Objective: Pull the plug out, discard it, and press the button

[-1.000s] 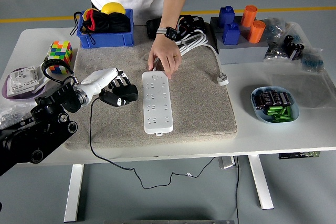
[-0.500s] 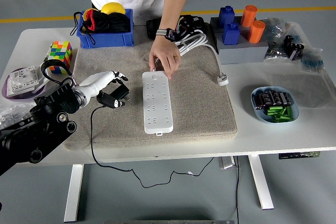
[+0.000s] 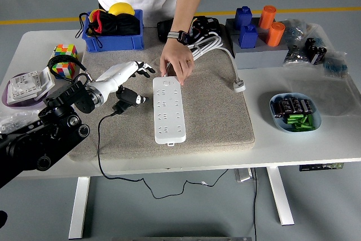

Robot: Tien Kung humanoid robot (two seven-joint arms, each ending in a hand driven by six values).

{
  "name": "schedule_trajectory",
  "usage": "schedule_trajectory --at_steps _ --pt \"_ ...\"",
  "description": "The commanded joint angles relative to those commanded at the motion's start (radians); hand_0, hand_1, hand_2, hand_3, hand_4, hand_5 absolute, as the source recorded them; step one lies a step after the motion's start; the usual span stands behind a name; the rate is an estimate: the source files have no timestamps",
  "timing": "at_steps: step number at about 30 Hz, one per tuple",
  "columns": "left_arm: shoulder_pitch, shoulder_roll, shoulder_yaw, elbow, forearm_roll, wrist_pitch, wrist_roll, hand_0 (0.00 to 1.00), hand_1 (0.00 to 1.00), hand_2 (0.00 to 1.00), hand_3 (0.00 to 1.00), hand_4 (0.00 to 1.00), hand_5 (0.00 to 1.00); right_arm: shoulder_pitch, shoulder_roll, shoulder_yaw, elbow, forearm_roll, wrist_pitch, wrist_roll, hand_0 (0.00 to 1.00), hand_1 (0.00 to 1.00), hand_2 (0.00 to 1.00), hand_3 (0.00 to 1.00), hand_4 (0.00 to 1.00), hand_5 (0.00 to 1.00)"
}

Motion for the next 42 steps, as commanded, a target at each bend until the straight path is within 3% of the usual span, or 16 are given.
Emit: schedule_trajectory --at_steps 4,5,14,25,33,42 --pt "-0.042 -0.016 0.038 0.034 -0.017 0.005 -0.01 0.442 0.209 0.19 0.641 0.323 0.002 0.0 -0.002 -0.003 0.0 0.002 0.0 0.0 0.749 0.666 0.656 0.622 0.675 0.51" --pt "-0.053 -0.02 0.048 0.043 -0.023 0.006 -0.011 0.295 0.067 0.059 0.579 0.002 0.002 0.0 -0.002 -0.004 -0.001 0.002 0.0 -0.001 0.748 0.666 0.656 0.622 0.675 0.51" --pt "-0.17 -0.076 0.177 0.162 -0.061 -0.008 0.014 0.255 0.049 0.041 0.587 0.002 0.002 0.003 -0.007 -0.016 0.0 0.008 0.0 -0.001 0.748 0.666 0.656 0.621 0.675 0.509" --pt "-0.253 -0.141 0.307 0.317 -0.121 -0.016 0.027 0.232 0.035 0.026 0.603 0.002 0.002 0.006 -0.013 -0.038 -0.001 0.017 -0.001 -0.002 0.748 0.666 0.656 0.621 0.675 0.508" --pt "-0.274 -0.165 0.373 0.376 -0.163 -0.022 0.033 0.221 0.029 0.021 0.609 0.002 0.002 0.007 -0.014 -0.048 -0.001 0.02 -0.002 -0.002 0.748 0.667 0.656 0.622 0.676 0.507" --pt "-0.261 -0.17 0.404 0.382 -0.18 -0.015 0.024 0.212 0.025 0.021 0.603 0.002 0.002 0.005 -0.013 -0.048 -0.002 0.021 -0.001 -0.002 0.749 0.666 0.656 0.621 0.675 0.506"
